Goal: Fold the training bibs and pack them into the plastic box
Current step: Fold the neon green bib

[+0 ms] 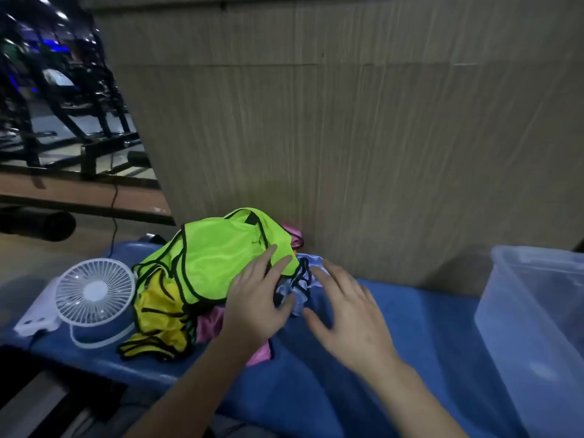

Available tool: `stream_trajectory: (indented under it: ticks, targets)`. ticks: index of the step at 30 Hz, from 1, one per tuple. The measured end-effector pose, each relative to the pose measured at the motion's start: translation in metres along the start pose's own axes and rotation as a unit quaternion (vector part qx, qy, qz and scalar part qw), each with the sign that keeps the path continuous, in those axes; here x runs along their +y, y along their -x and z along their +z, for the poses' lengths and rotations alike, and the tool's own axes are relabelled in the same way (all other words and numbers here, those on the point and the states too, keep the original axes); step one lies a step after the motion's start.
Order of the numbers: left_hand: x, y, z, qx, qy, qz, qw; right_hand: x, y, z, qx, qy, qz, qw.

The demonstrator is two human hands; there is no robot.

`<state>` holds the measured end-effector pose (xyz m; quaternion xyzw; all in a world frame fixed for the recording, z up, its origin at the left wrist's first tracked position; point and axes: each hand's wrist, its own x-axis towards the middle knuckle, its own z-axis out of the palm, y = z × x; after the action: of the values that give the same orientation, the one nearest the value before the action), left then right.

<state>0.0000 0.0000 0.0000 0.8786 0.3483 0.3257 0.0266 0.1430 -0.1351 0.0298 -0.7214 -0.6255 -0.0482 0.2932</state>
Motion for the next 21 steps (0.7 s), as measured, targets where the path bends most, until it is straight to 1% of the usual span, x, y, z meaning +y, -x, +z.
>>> stream_trajectory:
  ticks: [1,2,3,6,10,16,21]
  targets:
    - [0.0,-0.009,0.007,-0.017,-0.008,-0.005,1.0,0.003,-0.003,0.002,0.005,-0.024,0.021,0.999]
    - [0.0,-0.018,0.013,-0.026,-0.022,-0.028,0.999,0.005,-0.004,0.003,0.015,-0.038,0.04,0.998]
    - [-0.001,-0.025,0.02,-0.035,-0.04,-0.042,0.998,0.008,-0.003,0.005,0.02,-0.034,0.046,0.998]
    - [-0.006,-0.037,0.038,-0.052,-0.079,-0.076,0.993,0.021,0.013,0.015,0.006,-0.009,0.035,0.999]
    - [-0.018,-0.045,0.047,-0.047,-0.115,-0.095,0.988,0.023,0.01,0.017,0.002,0.007,0.04,0.999]
    - [-0.025,-0.051,0.046,-0.005,-0.063,-0.087,0.994,0.024,0.004,0.021,-0.016,-0.004,0.05,0.999]
    - [-0.008,-0.041,0.032,0.05,-0.008,-0.048,0.998,0.025,0.004,0.016,-0.023,-0.004,0.061,0.998]
